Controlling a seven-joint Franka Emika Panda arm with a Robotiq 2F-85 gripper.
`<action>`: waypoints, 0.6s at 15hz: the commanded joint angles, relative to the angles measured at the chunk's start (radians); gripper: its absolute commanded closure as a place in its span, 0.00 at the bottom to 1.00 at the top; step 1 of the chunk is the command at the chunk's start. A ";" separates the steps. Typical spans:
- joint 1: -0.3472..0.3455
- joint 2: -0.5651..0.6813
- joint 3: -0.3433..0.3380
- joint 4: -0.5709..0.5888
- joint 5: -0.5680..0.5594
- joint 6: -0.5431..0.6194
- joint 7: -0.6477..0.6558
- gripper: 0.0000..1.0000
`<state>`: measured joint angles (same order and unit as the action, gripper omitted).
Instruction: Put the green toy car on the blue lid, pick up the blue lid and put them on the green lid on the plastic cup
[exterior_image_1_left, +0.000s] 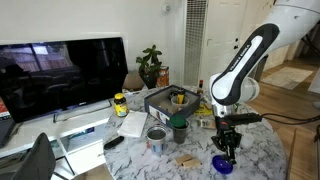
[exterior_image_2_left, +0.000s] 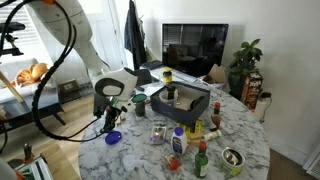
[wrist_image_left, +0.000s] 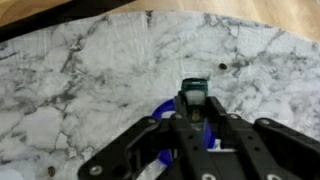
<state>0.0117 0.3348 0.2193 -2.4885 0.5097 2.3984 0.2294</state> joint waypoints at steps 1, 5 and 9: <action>0.010 0.014 -0.024 -0.004 0.051 -0.012 -0.039 0.93; 0.013 0.032 -0.038 0.000 0.071 0.009 -0.046 0.93; 0.014 0.042 -0.043 0.005 0.079 0.002 -0.044 0.93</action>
<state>0.0117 0.3637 0.1893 -2.4851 0.5584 2.3940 0.2083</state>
